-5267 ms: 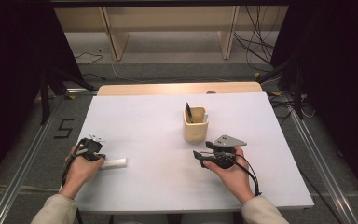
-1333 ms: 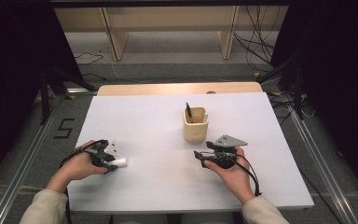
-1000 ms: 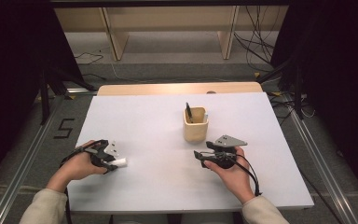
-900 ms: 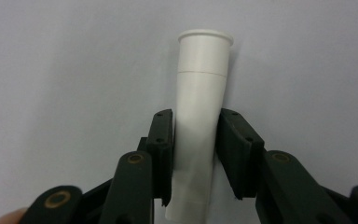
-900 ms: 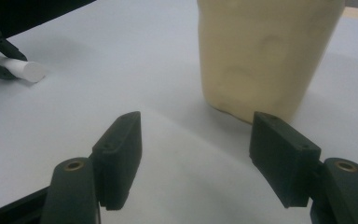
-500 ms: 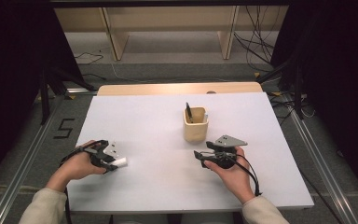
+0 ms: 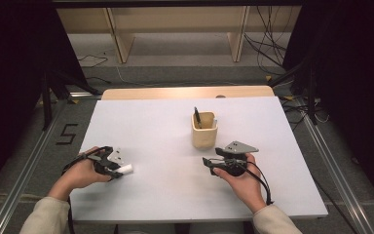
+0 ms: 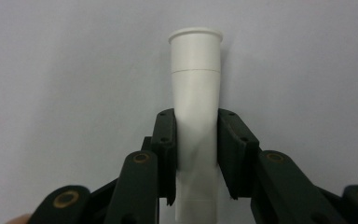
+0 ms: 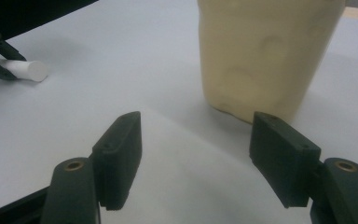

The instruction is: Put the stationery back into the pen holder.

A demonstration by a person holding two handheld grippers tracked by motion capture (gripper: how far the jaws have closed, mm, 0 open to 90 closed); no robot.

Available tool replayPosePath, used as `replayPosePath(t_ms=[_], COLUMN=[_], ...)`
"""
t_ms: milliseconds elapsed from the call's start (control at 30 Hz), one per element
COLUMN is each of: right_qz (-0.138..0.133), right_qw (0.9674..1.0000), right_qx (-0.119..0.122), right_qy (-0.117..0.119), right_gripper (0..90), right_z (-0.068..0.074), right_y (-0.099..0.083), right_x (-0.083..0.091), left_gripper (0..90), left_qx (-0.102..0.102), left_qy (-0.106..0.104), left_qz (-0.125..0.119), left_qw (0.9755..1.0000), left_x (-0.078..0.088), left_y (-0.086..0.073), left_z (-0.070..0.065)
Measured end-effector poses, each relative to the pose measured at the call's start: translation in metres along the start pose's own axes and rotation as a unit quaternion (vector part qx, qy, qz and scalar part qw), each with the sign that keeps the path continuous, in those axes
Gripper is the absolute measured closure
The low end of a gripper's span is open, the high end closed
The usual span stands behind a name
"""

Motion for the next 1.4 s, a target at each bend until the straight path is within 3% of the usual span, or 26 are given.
replayPosePath(t_ms=[233,400,600,833,900,967,1000,1067,1100,1167,1267,1400], right_qz=[0.000,-0.001,-0.001,-0.001,-0.001,-0.002,-0.003,-0.005,-0.005,-0.006,-0.005,-0.005], right_qw=[1.0000,1.0000,1.0000,1.0000,1.0000,1.0000,1.0000,1.0000,0.9999,0.9999,0.9999,0.9999], right_qx=[-0.001,-0.003,-0.003,-0.003,-0.002,-0.003,-0.002,-0.004,-0.003,-0.004,-0.003,-0.005], right_qy=[0.000,0.002,0.003,0.003,0.003,0.004,0.005,0.007,0.008,0.008,0.009,0.012], right_gripper=[35.1,35.1,35.1,35.1,35.1,35.1,35.1,35.1,35.1,35.1,35.1,35.1], right_z=[0.000,0.000,0.001,0.001,0.001,0.001,0.002,0.002,0.003,0.003,0.003,0.003], right_y=[0.000,0.000,0.000,0.000,0.000,0.000,0.000,0.000,0.000,0.000,0.000,0.000], right_x=[0.000,0.000,0.000,0.000,0.000,0.000,0.000,0.000,0.000,0.000,0.000,0.000], left_gripper=[70.1,70.2,70.3,70.3,70.2,70.2,70.2,70.2,70.2,70.2,70.2,70.2], left_qx=[0.020,0.042,0.072,0.122,0.155,0.185,0.200,0.222,0.234,0.249,0.252,0.245], left_qy=[0.012,0.018,0.042,0.069,0.070,0.085,0.097,0.111,0.116,0.126,0.136,0.148], left_qz=[-0.033,-0.066,-0.115,-0.176,-0.192,-0.200,-0.207,-0.218,-0.229,-0.244,-0.258,-0.268], left_qw=[0.9992,0.9968,0.9898,0.9744,0.9665,0.9584,0.9527,0.9440,0.9378,0.9286,0.9229,0.9199], left_x=[0.002,0.006,0.011,0.011,0.008,0.005,0.004,0.004,0.004,0.006,0.007,0.007], left_y=[0.003,0.007,0.011,0.019,0.023,0.027,0.030,0.036,0.040,0.047,0.057,0.065], left_z=[0.000,0.001,0.003,0.004,0.002,0.001,0.000,-0.002,-0.004,-0.006,-0.010,-0.013])
Point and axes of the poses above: each handheld gripper's, and its own axes: x roughly backward along the jaws, y roughly out of its top, z roughly to its left, the point moved 2 cm from there along -x, roughly forward along the jaws, and after that the axes turned 15 degrees about -x, right-handed, at the moved point
